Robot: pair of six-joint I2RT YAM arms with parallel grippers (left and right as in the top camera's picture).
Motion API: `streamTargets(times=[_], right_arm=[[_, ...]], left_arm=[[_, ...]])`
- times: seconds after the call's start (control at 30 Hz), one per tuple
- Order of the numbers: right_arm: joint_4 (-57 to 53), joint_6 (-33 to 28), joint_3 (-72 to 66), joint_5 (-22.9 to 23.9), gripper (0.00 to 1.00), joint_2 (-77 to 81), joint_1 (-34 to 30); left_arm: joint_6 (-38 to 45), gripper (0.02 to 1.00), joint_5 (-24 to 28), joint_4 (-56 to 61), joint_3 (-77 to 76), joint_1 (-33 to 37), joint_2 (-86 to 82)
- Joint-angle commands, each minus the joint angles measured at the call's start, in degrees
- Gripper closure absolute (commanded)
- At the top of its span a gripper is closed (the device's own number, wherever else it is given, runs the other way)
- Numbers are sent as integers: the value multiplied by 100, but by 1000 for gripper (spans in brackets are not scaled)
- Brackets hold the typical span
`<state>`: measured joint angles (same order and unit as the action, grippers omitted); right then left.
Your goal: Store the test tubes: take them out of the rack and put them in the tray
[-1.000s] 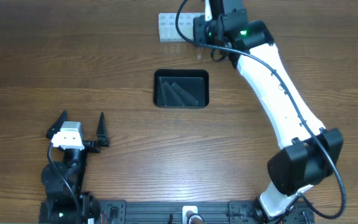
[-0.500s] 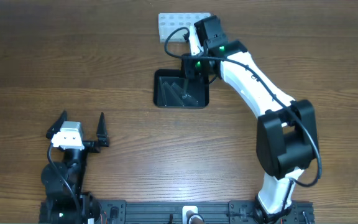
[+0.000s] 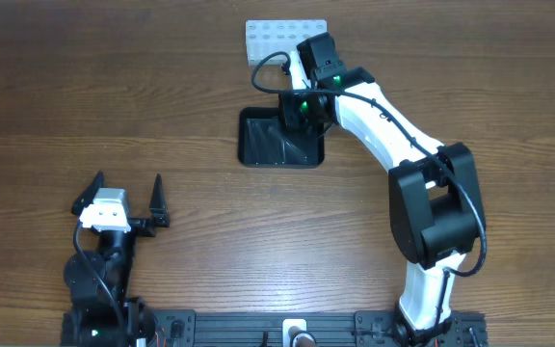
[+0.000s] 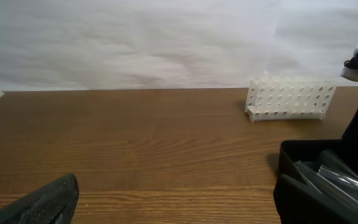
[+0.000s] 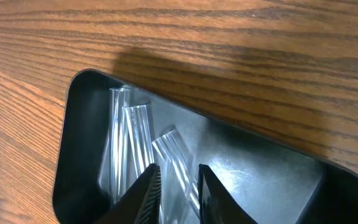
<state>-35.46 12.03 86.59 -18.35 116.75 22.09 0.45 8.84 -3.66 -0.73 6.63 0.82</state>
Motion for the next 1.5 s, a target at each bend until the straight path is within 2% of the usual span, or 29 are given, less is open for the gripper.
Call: streamTargets(times=[0.03,0.2,0.33,0.43,0.53,0.63,0.67,0.77,1.0,1.17,1.5], right_arm=[[39,-7,-20,-85,746,55,50],[175,-13,-11,-85,730,28,50],[378,-363,-11,105,621,-210,33],[391,-442,-17,914,562,-597,-7],[520,-442,-136,1976,485,-1099,-39],[999,-442,-516,2975,354,-1685,-109],[1198,-439,-695,3211,303,-1886,-140],[1803,-442,-1416,3727,233,-2618,-284],[2549,-308,-3495,3729,150,-4682,-861],[3338,-310,-5040,3729,9,-6133,-1165],[5272,-452,-7656,3729,7,-8765,-1189]], left_arm=[[81,18,72,7,37,39,-55],[81,18,70,7,37,39,-55],[83,18,70,7,37,39,-55],[83,20,70,7,37,39,-55],[81,18,70,7,37,39,-55],[81,18,70,7,37,39,-55],[81,18,70,7,37,39,-55],[83,18,70,7,37,39,-55],[81,18,70,7,37,39,-55],[81,20,70,7,37,39,-55],[83,20,70,7,37,39,-55]])
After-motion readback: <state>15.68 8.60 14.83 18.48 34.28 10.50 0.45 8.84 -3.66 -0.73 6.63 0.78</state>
